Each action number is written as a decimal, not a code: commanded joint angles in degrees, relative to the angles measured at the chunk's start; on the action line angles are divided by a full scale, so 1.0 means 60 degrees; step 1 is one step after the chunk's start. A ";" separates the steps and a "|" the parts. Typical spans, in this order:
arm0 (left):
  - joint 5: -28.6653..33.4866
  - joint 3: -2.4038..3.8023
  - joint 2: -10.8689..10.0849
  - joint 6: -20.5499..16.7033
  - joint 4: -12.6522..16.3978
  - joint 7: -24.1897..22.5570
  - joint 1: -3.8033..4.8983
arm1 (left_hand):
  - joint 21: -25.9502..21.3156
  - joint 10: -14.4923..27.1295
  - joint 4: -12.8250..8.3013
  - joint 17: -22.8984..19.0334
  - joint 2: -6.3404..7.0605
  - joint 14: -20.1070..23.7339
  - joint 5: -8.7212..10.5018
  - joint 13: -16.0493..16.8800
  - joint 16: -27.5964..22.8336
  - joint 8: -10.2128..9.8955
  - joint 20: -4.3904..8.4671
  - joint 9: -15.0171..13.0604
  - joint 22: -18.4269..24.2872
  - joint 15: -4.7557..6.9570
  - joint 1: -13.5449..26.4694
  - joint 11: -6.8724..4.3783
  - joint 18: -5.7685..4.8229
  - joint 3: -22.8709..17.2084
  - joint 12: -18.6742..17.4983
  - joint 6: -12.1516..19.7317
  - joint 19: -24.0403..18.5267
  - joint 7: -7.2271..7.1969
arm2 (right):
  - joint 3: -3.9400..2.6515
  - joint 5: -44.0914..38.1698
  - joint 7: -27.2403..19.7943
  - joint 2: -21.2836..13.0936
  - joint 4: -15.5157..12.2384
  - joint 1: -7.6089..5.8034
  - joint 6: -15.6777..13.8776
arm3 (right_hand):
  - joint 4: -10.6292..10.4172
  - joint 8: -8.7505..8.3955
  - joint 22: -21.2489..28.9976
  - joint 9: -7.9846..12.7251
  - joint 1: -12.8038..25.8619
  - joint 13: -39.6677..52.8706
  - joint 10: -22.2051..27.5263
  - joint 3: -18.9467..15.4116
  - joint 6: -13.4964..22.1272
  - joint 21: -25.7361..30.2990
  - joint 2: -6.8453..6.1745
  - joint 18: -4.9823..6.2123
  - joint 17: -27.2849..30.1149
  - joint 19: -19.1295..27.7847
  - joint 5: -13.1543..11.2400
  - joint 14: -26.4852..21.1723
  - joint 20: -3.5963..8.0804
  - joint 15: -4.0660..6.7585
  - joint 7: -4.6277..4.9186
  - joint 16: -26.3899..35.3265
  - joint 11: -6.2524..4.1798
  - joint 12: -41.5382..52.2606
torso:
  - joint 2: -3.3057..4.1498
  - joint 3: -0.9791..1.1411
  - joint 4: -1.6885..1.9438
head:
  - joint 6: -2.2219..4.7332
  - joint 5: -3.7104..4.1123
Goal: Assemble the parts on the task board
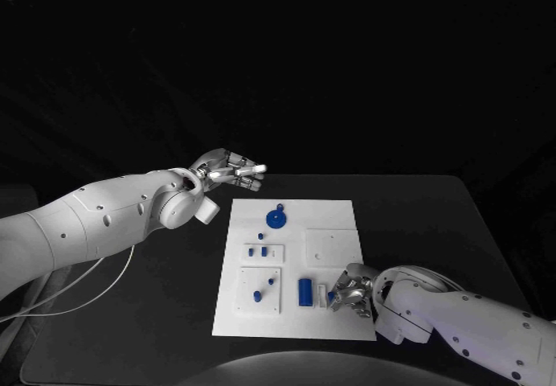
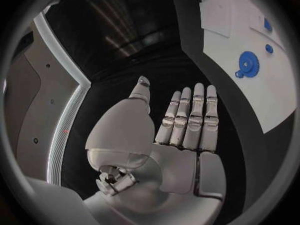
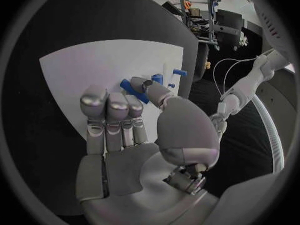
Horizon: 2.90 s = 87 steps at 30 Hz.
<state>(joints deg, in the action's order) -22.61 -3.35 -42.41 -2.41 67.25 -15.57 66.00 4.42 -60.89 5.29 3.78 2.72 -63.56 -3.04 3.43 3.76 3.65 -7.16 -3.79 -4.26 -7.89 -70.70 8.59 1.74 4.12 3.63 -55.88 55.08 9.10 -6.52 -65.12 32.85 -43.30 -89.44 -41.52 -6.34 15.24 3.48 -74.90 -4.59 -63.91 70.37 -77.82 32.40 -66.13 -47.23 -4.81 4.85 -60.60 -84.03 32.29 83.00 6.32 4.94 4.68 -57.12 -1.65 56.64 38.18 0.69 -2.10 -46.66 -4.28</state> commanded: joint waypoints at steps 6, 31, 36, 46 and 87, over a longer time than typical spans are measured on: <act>-0.0058 -0.0002 -0.0005 0.0191 0.0027 -0.0019 -0.0001 | -0.0048 0.0002 -0.0033 -0.0011 -0.0092 0.0055 0.0064 -0.0004 -0.0030 0.0007 0.0052 0.0005 0.0012 -0.0016 -0.0029 0.0011 -0.0096 0.0035 -0.0029 0.0077 -0.0015 -0.0013 | 0.0021 0.0063 0.0034 -0.0056 -0.0001 0.0026 0.0110 | -0.0609 0.0027 -0.0819 -0.0053 0.0288 -0.0013 0.0049 -0.1582 -0.0174 0.0281 0.0317 -0.0179 0.0030 -0.0172 -0.0792 0.0018 -0.0006 0.0033 -0.0145 0.0072 -0.0067 -0.0046 | 0.0004 0.0003 -0.0009 | -0.0012 -0.0023; -0.0080 -0.0017 0.0015 0.0281 0.0011 0.0046 -0.0001 | -0.0050 0.0027 -0.0128 -0.0010 -0.0189 0.0058 0.0064 -0.0004 -0.0029 0.0008 0.0049 0.0005 0.0013 -0.0020 -0.0046 0.0016 -0.0093 0.0087 -0.0029 0.0078 -0.0020 -0.0010 | 0.0018 -0.0231 0.0201 0.0134 0.0137 -0.0007 0.0084 | -0.1812 0.0027 -0.0879 -0.0016 0.0145 -0.0081 0.0006 -0.2560 -0.0385 0.0591 0.0156 -0.0240 0.0046 -0.0306 -0.3102 0.0028 0.0019 0.0049 -0.0280 0.0104 -0.0090 -0.0093 | 0.0003 0.0000 0.0001 | 0.0005 -0.0083; -0.0080 -0.0024 0.0017 0.0287 0.0009 0.0048 -0.0001 | -0.0048 0.0030 -0.0180 -0.0010 -0.0247 0.0061 0.0064 -0.0003 -0.0030 0.0007 0.0047 0.0005 0.0012 -0.0019 -0.0045 0.0018 -0.0090 0.0126 -0.0028 0.0081 -0.0016 -0.0008 | 0.0018 -0.0300 0.0212 0.0183 0.0147 -0.0025 0.0066 | -0.2168 0.0026 -0.0881 -0.0021 0.0239 -0.0091 -0.0007 -0.2628 -0.0398 0.0597 0.0121 -0.0242 0.0036 -0.0313 -0.4055 0.0033 0.0015 0.0043 -0.0285 0.0093 -0.0081 -0.0096 | 0.0003 -0.0002 0.0000 | 0.0041 -0.0083; -0.0080 -0.0055 0.0012 0.0293 0.0016 0.0040 -0.0001 | -0.0048 0.0032 -0.0185 -0.0010 -0.0251 0.0062 0.0064 -0.0003 -0.0030 0.0007 0.0047 0.0005 0.0012 -0.0019 -0.0043 0.0018 -0.0090 0.0133 -0.0028 0.0081 -0.0016 -0.0008 | 0.0018 -0.0310 0.0212 0.0253 0.0200 -0.0051 0.0045 | -0.3762 0.0031 -0.0883 -0.0068 0.0519 -0.0116 -0.0021 -0.2680 -0.0412 0.0631 -0.0467 -0.0238 0.0030 -0.0325 -0.4906 0.0026 0.0015 0.0037 -0.0262 0.0102 -0.0055 -0.0113 | 0.0005 0.0001 -0.0002 | 0.0082 -0.0027; -0.0109 -0.0166 0.0000 0.0381 -0.0010 0.0067 -0.0003 | -0.0035 0.0041 -0.0538 0.0000 -0.0530 0.0062 0.0056 -0.0002 -0.0031 0.0009 0.0011 0.0003 0.0006 -0.0031 -0.0098 0.0023 -0.0023 0.0256 -0.0025 0.0068 0.0001 0.0000 | 0.0020 0.0117 -0.0566 -0.0073 0.0175 0.0004 0.1256 | -0.2481 0.0085 -0.0844 -0.0127 -0.0794 -0.0469 0.0215 -0.3645 -0.0422 0.0934 0.0237 -0.0202 -0.0136 -0.0265 -0.4901 0.0018 0.0011 0.0049 -0.0268 0.0342 -0.0046 -0.0488 | 0.0004 0.0003 -0.0004 | 0.0046 0.0018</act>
<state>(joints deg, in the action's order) -23.06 -4.35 -42.47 -1.26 67.12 -14.80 66.00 4.42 -60.89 2.34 3.79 -0.04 -63.56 -3.04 3.43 3.75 3.65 -7.16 -3.79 -4.26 -7.89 -71.29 8.59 1.74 5.64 3.63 -55.88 55.08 9.10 -6.43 -64.30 28.91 -43.85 -88.46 -41.58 2.01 0.70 3.65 -74.90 -5.17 -69.00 67.49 -76.50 9.89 -68.01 -41.46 -4.32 4.35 -61.33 -84.03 3.08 83.00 6.32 4.91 3.36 -55.18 -1.36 53.38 38.22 0.73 -2.14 -46.36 -4.21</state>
